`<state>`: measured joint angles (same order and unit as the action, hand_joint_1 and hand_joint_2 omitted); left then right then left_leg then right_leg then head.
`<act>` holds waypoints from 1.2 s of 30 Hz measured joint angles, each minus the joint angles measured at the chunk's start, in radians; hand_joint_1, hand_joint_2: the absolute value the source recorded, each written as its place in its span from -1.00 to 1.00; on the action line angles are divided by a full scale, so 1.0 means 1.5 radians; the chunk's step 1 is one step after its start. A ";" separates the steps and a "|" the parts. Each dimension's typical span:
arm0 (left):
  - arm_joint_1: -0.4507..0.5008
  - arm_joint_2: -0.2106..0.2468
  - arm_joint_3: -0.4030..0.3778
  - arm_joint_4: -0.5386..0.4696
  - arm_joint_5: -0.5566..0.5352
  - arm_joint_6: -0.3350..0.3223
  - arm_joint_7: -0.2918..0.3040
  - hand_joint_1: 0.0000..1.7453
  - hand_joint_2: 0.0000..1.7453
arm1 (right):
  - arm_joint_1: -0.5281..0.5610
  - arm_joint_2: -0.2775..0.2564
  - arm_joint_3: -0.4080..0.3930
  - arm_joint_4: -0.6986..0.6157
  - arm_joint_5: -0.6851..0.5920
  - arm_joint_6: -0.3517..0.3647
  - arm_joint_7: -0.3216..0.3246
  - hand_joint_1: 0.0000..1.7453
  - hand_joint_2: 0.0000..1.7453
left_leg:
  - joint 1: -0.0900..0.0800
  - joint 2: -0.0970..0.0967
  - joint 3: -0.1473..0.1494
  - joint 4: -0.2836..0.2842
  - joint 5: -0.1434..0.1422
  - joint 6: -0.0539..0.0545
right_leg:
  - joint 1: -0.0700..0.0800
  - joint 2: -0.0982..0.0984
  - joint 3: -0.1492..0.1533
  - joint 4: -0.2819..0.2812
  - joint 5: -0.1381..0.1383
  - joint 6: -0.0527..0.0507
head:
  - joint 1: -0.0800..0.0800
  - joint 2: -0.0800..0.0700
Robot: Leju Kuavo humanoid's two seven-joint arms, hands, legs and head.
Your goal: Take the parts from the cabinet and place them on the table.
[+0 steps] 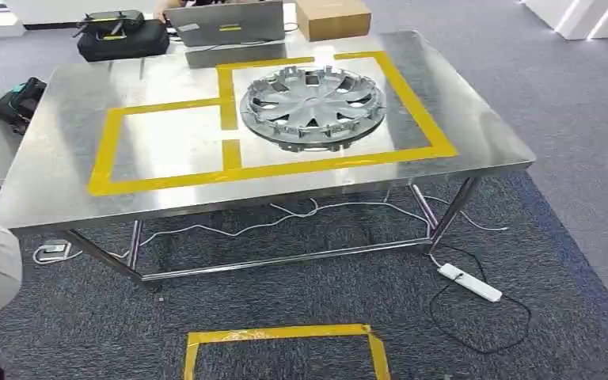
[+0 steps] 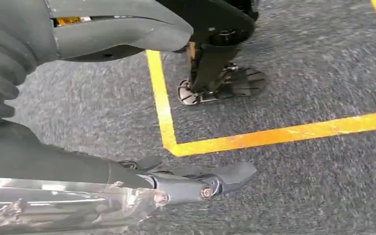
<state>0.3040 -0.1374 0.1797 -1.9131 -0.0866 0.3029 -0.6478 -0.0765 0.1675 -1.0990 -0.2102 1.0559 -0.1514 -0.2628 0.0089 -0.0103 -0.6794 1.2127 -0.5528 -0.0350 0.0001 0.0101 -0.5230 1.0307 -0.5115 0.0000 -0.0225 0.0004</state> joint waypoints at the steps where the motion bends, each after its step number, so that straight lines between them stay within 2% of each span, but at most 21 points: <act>1: -0.003 0.005 -0.004 0.000 -0.003 0.003 0.002 1.00 1.00 | 0.000 0.000 -0.003 0.000 -0.002 0.000 0.010 -1.00 1.00 | -0.002 0.000 0.014 -0.049 0.039 0.006 | 0.000 0.000 0.009 0.000 -0.006 0.001 | -0.001 0.000; 2: -0.005 0.010 -0.008 0.000 -0.006 0.006 0.004 1.00 1.00 | 0.001 0.000 -0.004 0.000 -0.003 0.000 0.021 -1.00 1.00 | -0.004 0.000 0.027 -0.098 0.082 0.011 | 0.000 0.000 0.015 -0.001 -0.012 0.003 | 0.000 0.000; 3: -0.008 0.017 -0.012 0.000 -0.008 0.009 0.007 1.00 1.00 | 0.001 0.002 -0.007 0.001 -0.004 -0.002 0.034 -1.00 1.00 | -0.009 0.002 0.029 -0.123 0.093 0.015 | 0.002 0.001 0.023 0.001 -0.019 0.007 | 0.000 0.000; 4: -0.011 0.022 -0.015 0.001 -0.010 0.012 0.012 1.00 1.00 | 0.002 0.003 -0.009 0.001 -0.005 -0.004 0.043 -1.00 1.00 | -0.009 0.003 0.032 -0.124 0.070 0.016 | 0.003 0.002 0.015 -0.004 -0.025 0.013 | -0.002 0.000; 8: -0.019 0.034 -0.029 0.002 -0.025 0.016 0.018 1.00 1.00 | 0.006 0.005 -0.013 0.002 -0.003 -0.006 0.067 -1.00 1.00 | -0.003 0.000 0.058 -0.138 0.078 0.032 | 0.005 0.000 0.039 -0.004 -0.032 0.028 | 0.001 0.000; 9: -0.022 0.036 -0.034 0.002 -0.032 0.017 0.018 1.00 1.00 | 0.005 0.009 -0.013 0.002 -0.003 -0.006 0.075 -1.00 1.00 | -0.003 0.001 0.065 -0.138 0.073 0.036 | 0.004 -0.001 0.025 0.027 -0.036 0.032 | 0.006 0.000; 10: -0.027 0.038 -0.040 0.004 -0.042 0.023 0.018 1.00 1.00 | 0.004 0.010 -0.014 0.003 -0.003 -0.007 0.082 -1.00 1.00 | -0.003 0.001 0.068 -0.138 0.068 0.038 | 0.003 -0.001 -0.010 0.084 -0.048 0.035 | 0.007 0.000; 13: -0.032 0.038 -0.052 0.008 -0.046 0.043 0.016 1.00 1.00 | 0.009 0.012 -0.015 0.003 0.000 -0.010 0.093 -1.00 1.00 | -0.003 0.000 0.086 -0.137 0.049 0.039 | 0.003 -0.001 -0.103 0.194 -0.106 0.039 | 0.009 0.000; 15: -0.032 0.037 -0.055 0.013 -0.033 0.049 0.016 1.00 1.00 | 0.013 0.012 -0.015 0.003 0.004 -0.011 0.098 -1.00 1.00 | -0.003 -0.001 0.108 -0.137 0.033 0.039 | 0.003 -0.001 -0.109 0.149 -0.081 0.038 | 0.009 0.000; 16: -0.032 0.037 -0.059 0.016 -0.031 0.052 0.013 1.00 1.00 | 0.014 0.012 -0.015 0.003 0.006 -0.011 0.097 -1.00 1.00 | -0.003 -0.001 0.122 -0.137 0.023 0.038 | 0.003 -0.002 -0.098 0.098 -0.045 0.035 | 0.009 0.000; 18: -0.034 0.037 -0.064 0.021 -0.032 0.061 0.004 1.00 1.00 | 0.017 0.010 -0.015 0.003 0.007 -0.012 0.095 -1.00 1.00 | -0.004 -0.001 0.137 -0.138 0.006 0.033 | 0.004 -0.003 -0.086 0.021 0.065 0.030 | 0.009 0.000; 19: -0.034 0.037 -0.067 0.024 -0.031 0.069 -0.002 1.00 1.00 | 0.015 0.009 -0.015 0.003 0.007 -0.012 0.088 -1.00 1.00 | -0.004 -0.003 0.141 -0.138 0.003 0.029 | 0.006 -0.004 -0.086 0.019 0.040 0.025 | 0.009 0.000; 22: -0.034 0.036 -0.068 0.025 -0.014 0.088 -0.018 1.00 1.00 | 0.013 0.003 -0.015 0.002 0.012 -0.012 0.060 -1.00 1.00 | -0.005 -0.002 0.150 -0.141 0.005 0.016 | 0.006 -0.003 -0.068 0.012 0.046 0.010 | 0.009 0.000; 23: -0.035 0.038 -0.068 0.025 -0.009 0.091 -0.021 1.00 1.00 | 0.012 0.002 -0.015 0.002 0.013 -0.014 0.047 -1.00 1.00 | -0.005 -0.001 0.143 -0.124 0.009 0.014 | 0.002 -0.002 -0.060 0.004 0.046 0.008 | 0.008 0.000; 25: -0.038 0.039 -0.069 0.025 -0.002 0.096 -0.026 1.00 1.00 | 0.007 -0.003 -0.015 0.002 0.013 -0.014 0.030 -1.00 1.00 | -0.004 0.000 0.091 -0.039 0.019 0.004 | 0.000 -0.002 -0.045 -0.004 0.041 0.002 | 0.003 0.000; 27: -0.037 0.040 -0.069 0.025 0.002 0.097 -0.026 1.00 1.00 | 0.004 -0.006 -0.014 0.001 0.013 -0.014 0.024 -1.00 1.00 | -0.003 0.000 0.025 0.037 -0.031 0.001 | -0.001 -0.001 -0.033 -0.008 0.031 0.001 | 0.003 0.000; 29: -0.037 0.040 -0.069 0.025 0.005 0.099 -0.027 1.00 1.00 | 0.005 -0.007 -0.014 0.002 0.015 -0.014 0.013 -1.00 1.00 | -0.002 0.000 -0.007 0.043 -0.064 0.002 | -0.001 0.000 -0.015 -0.008 0.016 0.001 | 0.003 0.000; 30: -0.037 0.040 -0.069 0.026 0.010 0.100 -0.028 1.00 1.00 | 0.005 -0.008 -0.014 0.002 0.019 -0.016 0.006 -1.00 1.00 | -0.002 0.000 -0.008 0.022 -0.051 0.002 | -0.002 0.000 -0.004 -0.008 0.009 0.002 | 0.003 0.000; 31: -0.037 0.040 -0.069 0.026 0.016 0.103 -0.030 1.00 1.00 | 0.004 -0.007 -0.012 0.002 0.026 -0.022 -0.003 -1.00 1.00 | -0.002 0.000 -0.002 -0.015 -0.019 0.002 | -0.003 0.001 0.007 -0.009 0.001 0.004 | 0.003 0.000; 33: -0.037 0.039 -0.067 0.027 0.026 0.103 -0.032 1.00 1.00 | 0.002 -0.007 -0.009 0.002 0.031 -0.028 -0.009 -1.00 1.00 | 0.000 0.004 0.014 -0.110 0.095 0.002 | -0.003 0.001 0.015 -0.011 -0.015 0.012 | 0.002 0.000; 36: -0.032 0.038 -0.066 0.032 0.014 0.096 -0.033 1.00 1.00 | -0.001 -0.007 -0.007 0.002 0.033 -0.035 0.007 -1.00 1.00 | -0.002 0.008 0.014 -0.125 0.110 0.012 | 0.002 0.001 0.028 -0.011 -0.034 0.022 | 0.003 0.000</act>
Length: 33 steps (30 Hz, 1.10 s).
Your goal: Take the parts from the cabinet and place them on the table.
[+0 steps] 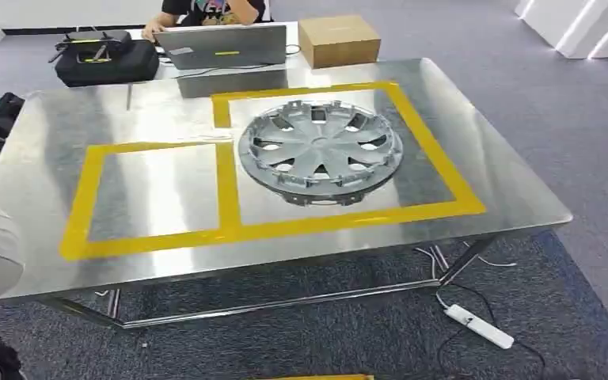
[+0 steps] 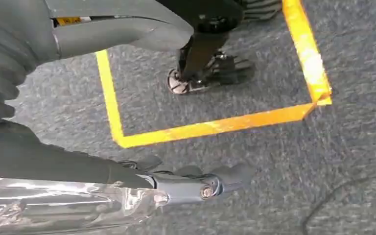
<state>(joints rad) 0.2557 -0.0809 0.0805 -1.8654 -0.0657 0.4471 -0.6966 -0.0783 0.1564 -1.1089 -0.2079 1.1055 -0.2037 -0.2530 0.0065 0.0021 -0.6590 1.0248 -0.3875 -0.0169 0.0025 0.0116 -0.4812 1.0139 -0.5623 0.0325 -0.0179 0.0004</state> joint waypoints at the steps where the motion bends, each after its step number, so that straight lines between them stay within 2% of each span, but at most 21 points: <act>1: 0.004 0.000 0.000 0.000 -0.006 0.000 -0.001 1.00 1.00 | 0.000 0.000 0.000 0.000 -0.003 -0.002 0.008 -1.00 1.00 | -0.001 -0.001 0.000 0.000 -0.003 0.004 | -0.001 -0.002 0.005 -0.005 -0.001 0.002 | -0.001 0.000; 3: 0.018 -0.001 0.001 -0.007 -0.001 -0.006 -0.001 1.00 1.00 | 0.001 0.000 0.000 0.000 -0.009 -0.005 0.019 -1.00 1.00 | 0.003 -0.002 0.009 -0.003 -0.007 0.013 | -0.002 -0.003 0.007 0.010 -0.014 0.010 | 0.002 0.000; 4: 0.024 -0.001 0.004 -0.012 0.002 -0.010 -0.001 1.00 1.00 | 0.001 0.000 0.000 0.000 -0.009 -0.006 0.024 -1.00 1.00 | 0.003 -0.001 0.012 -0.003 -0.011 0.018 | -0.002 -0.003 -0.015 0.049 -0.036 0.014 | 0.003 0.000; 6: 0.034 -0.003 0.010 -0.025 0.002 -0.015 -0.001 1.00 1.00 | 0.004 0.003 0.000 0.001 -0.002 -0.002 0.043 -1.00 1.00 | 0.002 -0.001 0.016 -0.003 -0.018 0.022 | -0.002 -0.003 -0.082 0.164 -0.083 0.016 | 0.004 0.000; 7: 0.039 -0.005 0.013 -0.034 0.002 -0.017 -0.001 1.00 1.00 | 0.006 0.004 0.000 0.001 0.002 -0.001 0.052 -1.00 1.00 | 0.001 -0.002 0.019 -0.003 -0.022 0.023 | -0.002 -0.003 -0.112 0.208 -0.092 0.016 | 0.003 0.000; 8: 0.046 -0.007 0.017 -0.043 -0.002 -0.020 -0.001 1.00 1.00 | 0.008 0.005 0.000 0.001 0.006 0.001 0.065 -1.00 1.00 | 0.001 -0.003 0.024 -0.003 -0.026 0.022 | -0.002 -0.003 -0.128 0.216 -0.080 0.015 | 0.004 0.000; 9: 0.054 -0.009 0.023 -0.055 -0.008 -0.024 -0.001 1.00 1.00 | 0.009 0.006 0.000 0.002 0.009 0.002 0.083 -1.00 1.00 | 0.001 -0.003 0.030 -0.003 -0.030 0.022 | -0.002 -0.003 -0.126 0.194 -0.053 0.013 | 0.004 0.000; 11: 0.059 -0.011 0.030 -0.071 -0.015 -0.041 -0.001 1.00 1.00 | 0.010 0.009 0.001 0.002 0.011 0.005 0.101 -1.00 1.00 | 0.000 -0.005 0.045 -0.003 -0.039 0.019 | -0.002 -0.003 -0.088 0.084 0.028 0.007 | 0.004 0.000; 12: 0.056 -0.011 0.031 -0.073 -0.018 -0.047 -0.001 1.00 1.00 | 0.010 0.010 0.001 0.002 0.011 0.006 0.104 -1.00 1.00 | 0.000 -0.005 0.052 -0.003 -0.044 0.017 | -0.002 -0.003 -0.069 0.029 0.057 0.004 | 0.004 0.000; 13: 0.052 -0.011 0.033 -0.073 -0.020 -0.052 -0.001 1.00 1.00 | 0.008 0.012 0.001 0.002 0.012 0.007 0.103 -1.00 1.00 | -0.004 -0.007 0.053 0.000 -0.047 0.012 | 0.000 -0.003 -0.064 0.020 0.049 0.005 | 0.003 0.000; 14: 0.048 -0.010 0.034 -0.073 -0.027 -0.054 -0.001 1.00 1.00 | 0.007 0.013 0.001 0.002 0.014 0.007 0.097 -1.00 1.00 | -0.003 -0.009 0.053 -0.001 -0.047 0.009 | 0.000 -0.002 -0.061 0.019 0.050 0.003 | 0.002 0.000; 15: 0.042 -0.009 0.033 -0.073 -0.038 -0.054 -0.001 1.00 1.00 | 0.008 0.015 0.002 0.002 0.017 0.007 0.084 -1.00 1.00 | -0.004 -0.009 0.053 0.000 -0.048 0.012 | -0.002 -0.001 -0.059 0.015 0.055 0.006 | 0.002 0.000; 16: 0.037 -0.006 0.031 -0.073 -0.046 -0.053 -0.001 1.00 1.00 | 0.008 0.015 0.003 0.002 0.019 0.008 0.075 -1.00 1.00 | -0.004 -0.009 0.053 -0.002 -0.045 0.022 | -0.002 -0.001 -0.059 0.015 0.055 0.008 | 0.002 0.000; 17: 0.030 0.000 0.027 -0.073 -0.055 -0.049 -0.002 1.00 1.00 | 0.007 0.015 0.005 0.002 0.020 0.008 0.064 -1.00 1.00 | -0.004 -0.009 0.053 -0.004 -0.045 0.023 | -0.001 0.000 -0.060 0.015 0.055 0.008 | 0.002 0.000; 21: -0.015 0.022 -0.008 -0.067 -0.070 -0.047 0.002 1.00 1.00 | -0.003 0.014 0.008 0.002 0.015 0.011 0.025 -1.00 1.00 | -0.004 -0.009 0.056 -0.012 -0.041 0.016 | -0.001 0.000 -0.061 0.016 0.054 0.004 | 0.002 0.000; 25: -0.081 0.040 -0.069 -0.026 -0.114 -0.054 0.033 1.00 1.00 | -0.035 0.012 0.017 0.002 0.019 0.019 -0.009 -1.00 1.00 | -0.004 -0.009 0.056 -0.016 -0.038 0.007 | 0.000 0.000 -0.063 0.016 0.055 0.001 | 0.002 0.000; 27: -0.121 0.046 -0.103 0.011 -0.140 -0.061 0.053 1.00 1.00 | -0.049 0.011 0.022 0.001 0.020 0.023 -0.014 -1.00 1.00 | -0.004 -0.009 0.055 -0.016 -0.037 0.003 | 0.000 -0.001 -0.063 0.016 0.056 -0.001 | 0.002 0.000; 31: -0.188 0.056 -0.168 0.094 -0.177 -0.059 0.082 1.00 1.00 | -0.064 0.011 0.034 0.001 0.020 0.028 -0.005 -1.00 1.00 | -0.004 -0.008 0.055 -0.016 -0.036 0.002 | -0.001 0.000 -0.063 0.015 0.058 -0.002 | 0.002 0.000; 33: -0.217 0.060 -0.192 0.133 -0.209 -0.056 0.104 1.00 1.00 | -0.063 0.011 0.037 0.001 0.026 0.034 0.018 -1.00 1.00 | -0.004 -0.008 0.055 -0.016 -0.036 0.002 | -0.001 -0.001 -0.062 0.013 0.059 -0.001 | 0.002 0.000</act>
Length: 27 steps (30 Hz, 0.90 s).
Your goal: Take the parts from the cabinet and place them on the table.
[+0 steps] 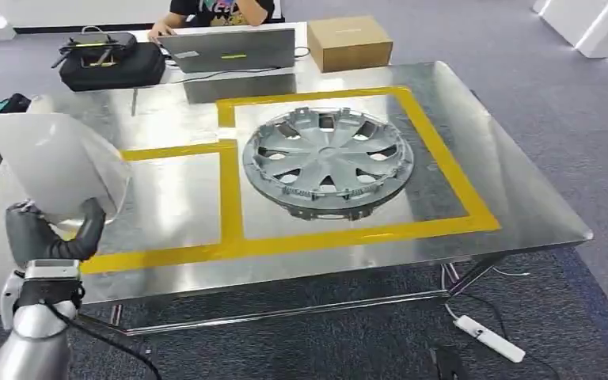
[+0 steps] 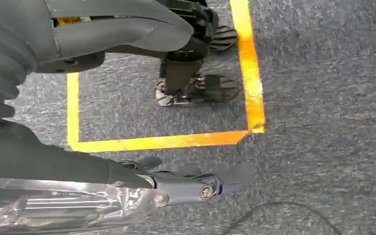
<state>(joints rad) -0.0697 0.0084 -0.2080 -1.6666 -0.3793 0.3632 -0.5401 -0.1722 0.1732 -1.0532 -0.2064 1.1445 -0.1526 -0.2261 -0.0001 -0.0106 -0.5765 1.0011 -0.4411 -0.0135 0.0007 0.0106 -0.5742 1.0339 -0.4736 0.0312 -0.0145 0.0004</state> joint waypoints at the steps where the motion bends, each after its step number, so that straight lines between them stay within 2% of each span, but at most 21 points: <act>1: -0.016 0.003 -0.012 0.023 -0.021 0.000 0.016 1.00 1.00 | 0.002 0.000 0.004 0.000 0.005 0.003 0.013 -1.00 1.00 | 0.000 0.000 0.000 0.000 0.000 0.000 | 0.000 0.000 0.000 0.000 0.000 0.000 | 0.000 0.000; 3: -0.051 0.010 -0.044 0.086 -0.063 -0.005 0.040 1.00 1.00 | 0.007 0.003 0.014 0.000 0.021 0.013 0.045 -1.00 1.00 | 0.000 0.000 0.000 0.000 0.000 0.000 | 0.000 0.000 0.001 -0.001 0.000 0.000 | 0.000 0.000; 6: -0.100 0.014 -0.074 0.198 -0.089 0.009 0.055 1.00 1.00 | 0.022 0.010 0.034 0.002 0.049 0.026 0.073 -1.00 1.00 | 0.000 0.000 -0.001 0.000 0.000 0.001 | -0.001 0.000 0.001 -0.002 0.001 0.001 | 0.000 0.000; 8: -0.134 0.014 -0.088 0.279 -0.120 0.043 0.056 1.00 1.00 | 0.033 0.013 0.047 0.003 0.063 0.032 0.079 -1.00 1.00 | -0.001 0.000 -0.001 0.000 0.000 0.001 | -0.001 0.000 0.001 -0.002 0.001 0.001 | 0.000 0.000; 11: -0.178 0.014 -0.111 0.408 -0.220 0.127 0.073 1.00 1.00 | 0.042 0.018 0.064 0.005 0.074 0.037 0.090 -1.00 1.00 | -0.001 0.000 -0.001 0.000 0.000 0.001 | -0.001 0.001 0.001 -0.002 0.001 0.001 | 0.000 0.000; 12: -0.193 0.014 -0.116 0.445 -0.242 0.138 0.085 1.00 1.00 | 0.043 0.018 0.067 0.005 0.073 0.037 0.094 -1.00 1.00 | -0.001 0.000 -0.001 0.000 0.000 0.001 | -0.001 0.001 0.000 -0.002 0.001 0.001 | 0.000 0.000; 15: -0.235 0.011 -0.138 0.559 -0.301 0.132 0.144 1.00 1.00 | 0.041 0.017 0.071 0.005 0.066 0.036 0.096 -1.00 1.00 | -0.001 0.000 -0.001 0.000 0.000 0.001 | -0.001 0.001 0.000 -0.002 0.001 0.001 | 0.000 0.000; 18: -0.268 0.008 -0.154 0.630 -0.330 0.130 0.177 1.00 1.00 | 0.036 0.017 0.074 0.005 0.062 0.036 0.095 -1.00 1.00 | -0.001 0.000 -0.001 0.000 0.000 0.001 | -0.001 0.001 0.001 -0.002 0.001 0.001 | 0.000 0.000; 20: -0.289 0.007 -0.165 0.672 -0.375 0.131 0.226 1.00 1.00 | 0.032 0.017 0.075 0.005 0.061 0.036 0.087 -1.00 1.00 | -0.001 0.000 -0.001 0.000 0.000 0.001 | -0.001 0.000 0.002 -0.002 0.001 0.001 | 0.000 0.000; 24: -0.292 0.007 -0.168 0.679 -0.383 0.131 0.235 1.00 1.00 | 0.031 0.017 0.075 0.005 0.060 0.036 0.086 -1.00 1.00 | -0.001 0.000 -0.001 0.000 0.000 0.001 | -0.001 0.000 0.002 -0.002 0.001 0.001 | 0.000 0.000; 26: -0.305 0.007 -0.180 0.707 -0.407 0.130 0.268 1.00 1.00 | 0.026 0.018 0.077 0.005 0.059 0.037 0.084 -1.00 1.00 | -0.001 0.000 0.000 0.000 0.000 0.001 | -0.001 0.001 0.002 -0.002 0.001 0.001 | 0.000 0.000; 27: -0.326 0.005 -0.191 0.749 -0.426 0.127 0.306 1.00 1.00 | 0.020 0.018 0.080 0.005 0.059 0.040 0.084 -1.00 1.00 | -0.001 0.000 0.002 0.000 0.000 0.001 | -0.001 0.001 0.004 -0.002 0.001 0.001 | 0.000 0.000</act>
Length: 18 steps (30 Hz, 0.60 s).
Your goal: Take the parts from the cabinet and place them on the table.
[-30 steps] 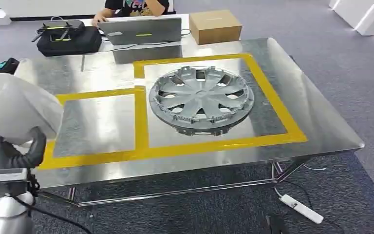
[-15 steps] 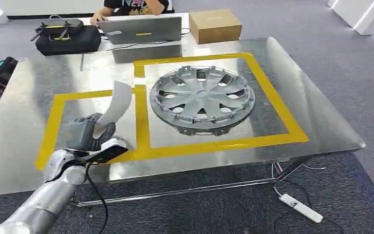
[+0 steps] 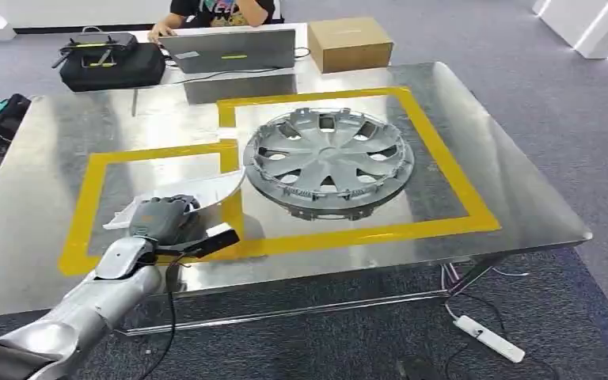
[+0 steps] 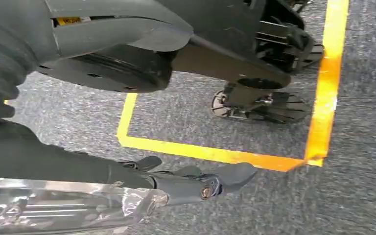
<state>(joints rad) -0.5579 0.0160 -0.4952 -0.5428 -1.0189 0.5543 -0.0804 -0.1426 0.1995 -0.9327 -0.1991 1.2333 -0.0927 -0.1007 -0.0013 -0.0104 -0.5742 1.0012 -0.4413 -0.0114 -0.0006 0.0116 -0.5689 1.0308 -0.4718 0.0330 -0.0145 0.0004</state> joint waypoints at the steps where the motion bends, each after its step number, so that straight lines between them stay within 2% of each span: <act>1: -0.003 0.000 -0.003 0.009 -0.004 0.001 0.008 1.00 1.00 | -0.001 0.000 0.001 0.000 0.000 0.001 0.002 -1.00 1.00 | 0.000 0.000 0.001 0.000 0.000 0.000 | 0.000 0.000 0.000 0.000 0.000 0.000 | 0.000 0.000; 6: -0.011 0.002 -0.010 0.041 -0.020 0.021 0.043 1.00 1.00 | 0.001 0.004 0.006 0.000 0.004 0.003 0.017 -1.00 1.00 | 0.000 0.000 0.003 0.000 0.000 0.000 | 0.000 0.000 0.003 0.000 0.000 0.000 | 0.000 0.000; 16: -0.016 0.008 -0.007 0.062 -0.005 0.029 0.038 1.00 1.00 | 0.008 0.004 0.014 0.000 0.004 0.003 0.024 -1.00 1.00 | 0.000 0.000 0.006 -0.001 0.000 0.000 | 0.000 0.001 0.006 0.000 0.000 0.000 | 0.000 0.000; 17: -0.016 0.008 -0.007 0.063 -0.005 0.031 0.038 -1.00 1.00 | 0.008 0.004 0.015 0.000 0.004 0.003 0.024 -1.00 -1.00 | 0.000 0.000 0.006 -0.001 0.000 0.000 | 0.000 0.001 0.006 0.000 0.000 0.000 | 0.000 0.000; 18: -0.015 0.009 -0.006 0.064 -0.005 0.035 0.033 -1.00 1.00 | 0.009 0.004 0.015 0.000 0.004 0.003 0.024 -1.00 -1.00 | 0.000 0.000 0.006 -0.001 0.000 0.000 | 0.000 0.001 0.006 0.000 0.000 0.000 | 0.000 0.000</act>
<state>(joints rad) -0.5803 0.0294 -0.5043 -0.4467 -1.0258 0.6062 -0.0305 -0.1294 0.2056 -0.9098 -0.1991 1.2387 -0.0885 -0.0641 -0.0012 -0.0104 -0.5644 0.9990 -0.4413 -0.0116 -0.0002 0.0125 -0.5598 1.0308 -0.4720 0.0327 -0.0145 0.0004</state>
